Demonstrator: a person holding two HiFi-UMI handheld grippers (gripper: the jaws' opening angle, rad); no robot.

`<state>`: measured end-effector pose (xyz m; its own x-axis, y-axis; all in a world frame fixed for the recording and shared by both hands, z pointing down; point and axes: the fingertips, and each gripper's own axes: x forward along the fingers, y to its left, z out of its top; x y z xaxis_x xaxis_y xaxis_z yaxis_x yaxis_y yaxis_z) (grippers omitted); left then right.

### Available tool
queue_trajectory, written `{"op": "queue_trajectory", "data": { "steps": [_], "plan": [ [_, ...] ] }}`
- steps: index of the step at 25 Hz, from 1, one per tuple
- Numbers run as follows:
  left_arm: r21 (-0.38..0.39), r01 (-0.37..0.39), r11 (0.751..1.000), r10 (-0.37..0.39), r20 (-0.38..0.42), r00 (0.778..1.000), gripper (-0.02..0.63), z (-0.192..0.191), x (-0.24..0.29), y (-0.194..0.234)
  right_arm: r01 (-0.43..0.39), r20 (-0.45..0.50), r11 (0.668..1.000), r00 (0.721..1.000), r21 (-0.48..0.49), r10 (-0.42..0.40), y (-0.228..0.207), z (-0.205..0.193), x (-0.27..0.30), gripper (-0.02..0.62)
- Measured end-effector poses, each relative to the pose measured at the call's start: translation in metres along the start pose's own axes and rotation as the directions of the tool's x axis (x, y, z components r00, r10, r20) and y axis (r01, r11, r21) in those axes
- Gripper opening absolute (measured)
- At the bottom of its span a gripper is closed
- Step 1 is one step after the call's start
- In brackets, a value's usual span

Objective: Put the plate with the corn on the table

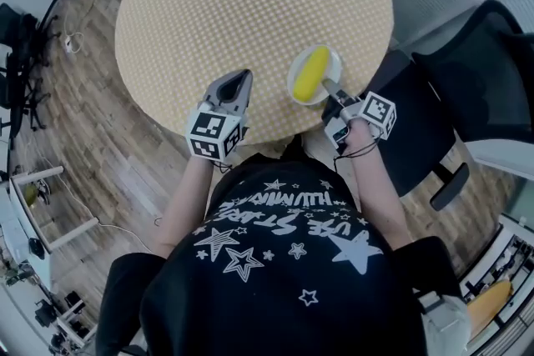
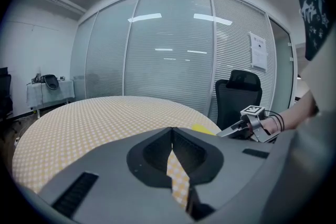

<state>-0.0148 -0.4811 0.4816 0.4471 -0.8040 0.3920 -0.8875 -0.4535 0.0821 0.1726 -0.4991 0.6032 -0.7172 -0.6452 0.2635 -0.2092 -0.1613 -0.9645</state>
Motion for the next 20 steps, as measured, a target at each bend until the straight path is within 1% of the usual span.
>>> {"op": "queue_trajectory", "data": {
  "steps": [7,15,17,20],
  "plan": [
    [0.004,-0.009,1.0,0.009,-0.011,1.0,0.008,0.002,0.006,-0.002,0.058,0.004,0.998,0.998,0.011,-0.058,-0.008,0.007,0.001,0.049],
    [-0.014,-0.028,1.0,0.028,0.002,1.0,0.008,0.002,0.004,-0.001,0.105,0.012,0.995,0.994,0.003,-0.105,-0.015,0.009,-0.002,0.049],
    [-0.017,-0.031,0.999,0.031,-0.003,1.0,0.008,-0.002,0.001,0.0,0.118,0.016,0.993,0.993,-0.007,-0.118,-0.016,0.007,-0.002,0.049],
    [-0.023,-0.031,0.999,0.031,-0.005,1.0,0.008,-0.004,0.0,0.0,0.155,0.018,0.987,0.988,-0.052,-0.154,-0.016,0.008,-0.004,0.049]
  ]
}}
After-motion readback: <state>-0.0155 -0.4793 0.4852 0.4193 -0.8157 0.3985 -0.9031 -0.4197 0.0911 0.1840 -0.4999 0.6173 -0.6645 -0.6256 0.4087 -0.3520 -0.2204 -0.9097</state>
